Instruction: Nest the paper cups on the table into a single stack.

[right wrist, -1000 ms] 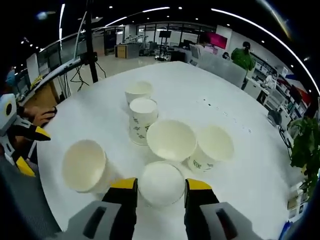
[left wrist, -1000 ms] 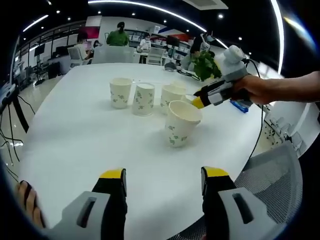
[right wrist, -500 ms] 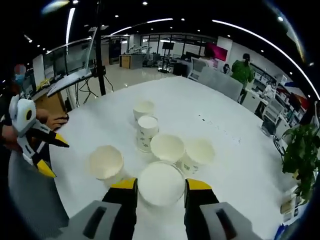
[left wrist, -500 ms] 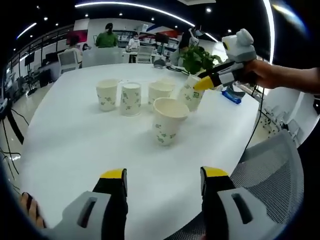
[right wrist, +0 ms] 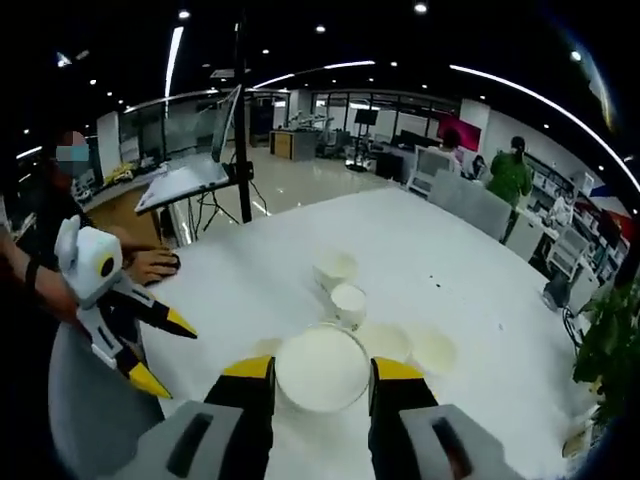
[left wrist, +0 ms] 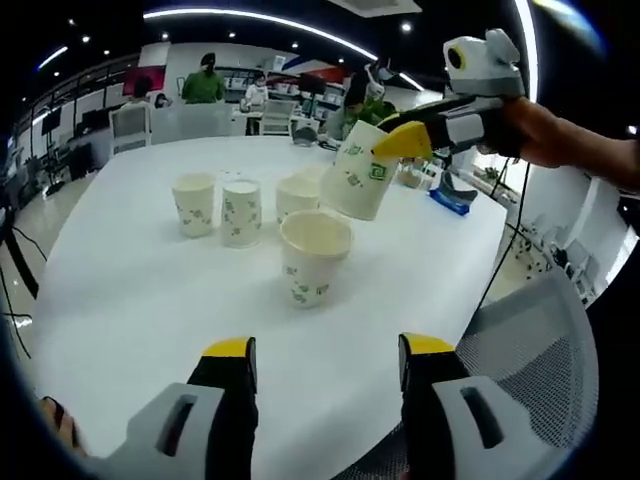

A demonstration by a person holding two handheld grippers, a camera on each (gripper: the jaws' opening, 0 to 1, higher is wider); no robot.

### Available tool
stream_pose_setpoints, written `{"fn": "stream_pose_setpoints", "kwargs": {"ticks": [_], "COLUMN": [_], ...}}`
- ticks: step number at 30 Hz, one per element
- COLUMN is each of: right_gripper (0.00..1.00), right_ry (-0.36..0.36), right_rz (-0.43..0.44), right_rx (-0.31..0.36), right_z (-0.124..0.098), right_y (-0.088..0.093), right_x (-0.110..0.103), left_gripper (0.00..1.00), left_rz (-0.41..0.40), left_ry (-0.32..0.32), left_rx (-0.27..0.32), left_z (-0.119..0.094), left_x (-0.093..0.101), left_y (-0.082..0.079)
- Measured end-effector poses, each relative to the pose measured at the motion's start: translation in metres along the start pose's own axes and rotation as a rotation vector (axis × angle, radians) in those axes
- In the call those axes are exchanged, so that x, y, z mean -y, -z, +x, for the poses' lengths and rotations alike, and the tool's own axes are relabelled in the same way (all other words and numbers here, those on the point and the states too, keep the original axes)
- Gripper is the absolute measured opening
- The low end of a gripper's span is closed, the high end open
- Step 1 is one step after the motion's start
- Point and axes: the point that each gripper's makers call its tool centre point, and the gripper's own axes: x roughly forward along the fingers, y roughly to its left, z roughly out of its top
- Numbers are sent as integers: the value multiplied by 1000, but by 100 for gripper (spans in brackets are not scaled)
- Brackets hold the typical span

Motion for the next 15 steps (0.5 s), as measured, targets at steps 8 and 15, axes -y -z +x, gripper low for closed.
{"fn": "stream_pose_setpoints", "kwargs": {"ticks": [8,15], "right_gripper": [35,35], "right_ry": [-110,-211], "right_rz": [44,75], "right_rx": [54,58], "right_z": [15,25], "right_y": [-21,-26], "right_x": [-45,-82], "left_gripper": [53,46], "left_rz": [-25,-48], "left_ry": [8,-4], "left_rx": [37,110], "left_z": [3,0], "left_x": [0,-6], "left_y": [-9,-23]}}
